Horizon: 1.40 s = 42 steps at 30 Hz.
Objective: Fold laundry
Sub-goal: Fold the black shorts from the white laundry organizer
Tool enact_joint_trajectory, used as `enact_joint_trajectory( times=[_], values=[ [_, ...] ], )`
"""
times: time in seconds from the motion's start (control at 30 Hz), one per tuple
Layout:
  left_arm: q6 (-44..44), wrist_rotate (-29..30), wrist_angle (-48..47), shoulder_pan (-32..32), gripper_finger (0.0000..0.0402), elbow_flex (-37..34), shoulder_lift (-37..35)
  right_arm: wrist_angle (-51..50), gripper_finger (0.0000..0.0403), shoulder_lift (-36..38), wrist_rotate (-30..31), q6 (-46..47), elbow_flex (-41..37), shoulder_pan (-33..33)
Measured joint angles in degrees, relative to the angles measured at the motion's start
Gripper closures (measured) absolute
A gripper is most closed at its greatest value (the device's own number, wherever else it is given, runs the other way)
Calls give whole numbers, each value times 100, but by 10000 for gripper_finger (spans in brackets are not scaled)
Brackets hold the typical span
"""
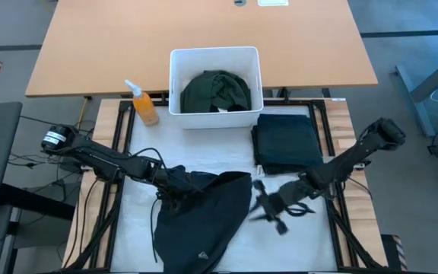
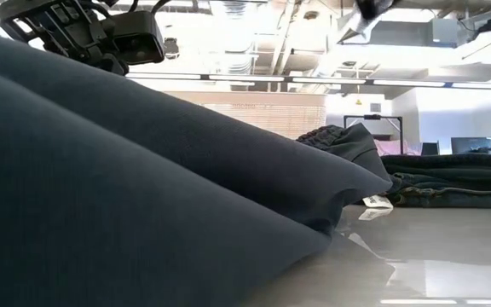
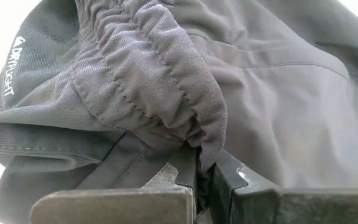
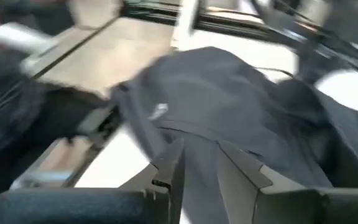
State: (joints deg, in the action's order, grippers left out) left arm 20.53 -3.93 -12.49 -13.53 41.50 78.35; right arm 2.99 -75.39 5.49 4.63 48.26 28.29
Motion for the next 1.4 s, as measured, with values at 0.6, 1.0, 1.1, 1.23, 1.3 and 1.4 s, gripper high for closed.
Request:
enact_joint_trajectory(
  times=[0.6,1.0,1.1,1.23,1.3,1.4],
  values=[
    [-112,5,-4,-52,401,0,-2,-2035,145,-260,1290,2073,-154,-1232],
    [-347,11,-7,-52,401,0,-2,-285,147,-271,1103,2880,-1293,-1608],
    [-347,11,-7,-52,401,0,-2,35,155,-423,1044,3030,-1519,-1680],
    [-323,11,-4,-52,401,0,-2,837,218,-818,562,3028,-1630,-1671],
    [-290,10,0,-52,401,0,-2,1191,280,-984,380,2870,-1626,-1637],
    [-228,-2,14,-52,401,0,-2,1417,374,-1005,264,2504,-1527,-1589]
  ],
)
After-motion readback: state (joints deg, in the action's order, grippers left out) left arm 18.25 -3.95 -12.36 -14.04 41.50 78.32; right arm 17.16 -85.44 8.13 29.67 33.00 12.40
